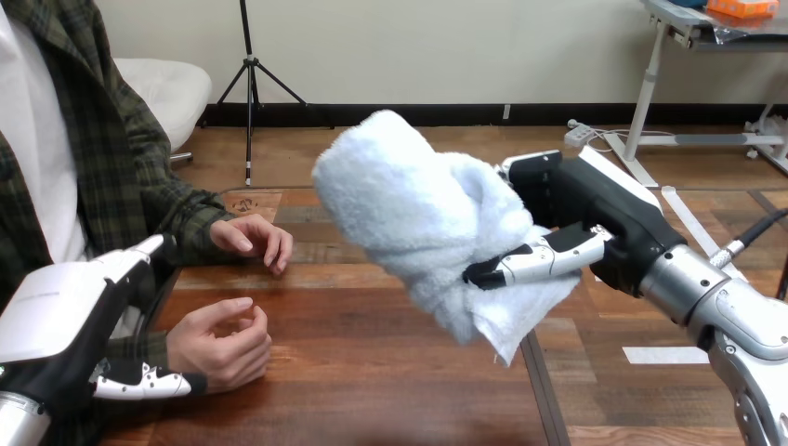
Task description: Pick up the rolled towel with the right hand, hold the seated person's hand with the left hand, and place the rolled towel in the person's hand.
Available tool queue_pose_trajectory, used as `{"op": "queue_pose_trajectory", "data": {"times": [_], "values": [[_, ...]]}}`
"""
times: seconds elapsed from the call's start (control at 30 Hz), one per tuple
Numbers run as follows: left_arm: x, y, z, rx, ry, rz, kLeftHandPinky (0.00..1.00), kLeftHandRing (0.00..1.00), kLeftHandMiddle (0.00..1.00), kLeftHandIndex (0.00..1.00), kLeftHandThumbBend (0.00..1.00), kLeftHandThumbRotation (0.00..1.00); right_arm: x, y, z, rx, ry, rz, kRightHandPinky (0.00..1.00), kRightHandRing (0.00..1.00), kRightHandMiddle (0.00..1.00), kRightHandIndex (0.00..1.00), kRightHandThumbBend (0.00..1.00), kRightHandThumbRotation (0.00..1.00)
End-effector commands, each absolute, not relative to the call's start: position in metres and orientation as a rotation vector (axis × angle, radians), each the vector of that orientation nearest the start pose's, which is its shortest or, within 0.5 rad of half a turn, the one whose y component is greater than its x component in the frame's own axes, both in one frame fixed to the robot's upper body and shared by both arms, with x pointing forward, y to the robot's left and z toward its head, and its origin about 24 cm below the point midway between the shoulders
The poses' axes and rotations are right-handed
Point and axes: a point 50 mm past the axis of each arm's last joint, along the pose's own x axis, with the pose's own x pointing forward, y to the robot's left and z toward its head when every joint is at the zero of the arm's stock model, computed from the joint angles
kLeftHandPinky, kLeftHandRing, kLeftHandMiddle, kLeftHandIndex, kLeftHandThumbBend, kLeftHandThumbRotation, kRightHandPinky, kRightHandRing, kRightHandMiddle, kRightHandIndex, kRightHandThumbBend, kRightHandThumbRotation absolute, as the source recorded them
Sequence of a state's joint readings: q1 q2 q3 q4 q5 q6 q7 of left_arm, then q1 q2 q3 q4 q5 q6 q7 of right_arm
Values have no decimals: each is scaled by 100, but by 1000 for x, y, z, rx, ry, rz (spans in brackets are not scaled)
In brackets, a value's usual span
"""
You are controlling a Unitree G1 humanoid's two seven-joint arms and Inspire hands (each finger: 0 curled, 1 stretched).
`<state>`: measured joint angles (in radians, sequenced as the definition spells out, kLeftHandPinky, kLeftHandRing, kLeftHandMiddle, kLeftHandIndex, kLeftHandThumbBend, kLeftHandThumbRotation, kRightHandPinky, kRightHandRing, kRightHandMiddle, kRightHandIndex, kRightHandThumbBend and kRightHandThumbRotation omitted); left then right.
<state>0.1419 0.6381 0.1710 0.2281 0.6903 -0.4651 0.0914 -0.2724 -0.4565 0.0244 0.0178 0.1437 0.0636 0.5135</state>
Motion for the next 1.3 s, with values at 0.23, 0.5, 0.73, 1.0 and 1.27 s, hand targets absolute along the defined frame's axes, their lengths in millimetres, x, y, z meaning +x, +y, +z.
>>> {"op": "queue_pose_trajectory", "data": {"times": [0.23,0.5,0.73,1.0,1.27], "values": [[231,303,56,1340,-60,-110,80,84,84,86,100,38,304,-165,141,-353,-226,599,24,28,36,42,86,0],[230,303,53,1311,-53,-108,76,81,82,84,100,39,310,-150,135,-323,-204,638,23,27,35,41,86,0],[229,304,48,1288,-52,-107,70,76,79,80,100,40,316,-138,130,-334,-175,666,24,29,36,41,86,0],[226,304,44,1280,-17,-125,69,75,79,79,100,36,322,-125,122,-364,-153,675,25,30,37,41,88,0],[223,303,43,1258,-2,-171,69,75,79,79,100,31,329,-113,112,-390,-132,686,24,29,36,40,88,0]]}}
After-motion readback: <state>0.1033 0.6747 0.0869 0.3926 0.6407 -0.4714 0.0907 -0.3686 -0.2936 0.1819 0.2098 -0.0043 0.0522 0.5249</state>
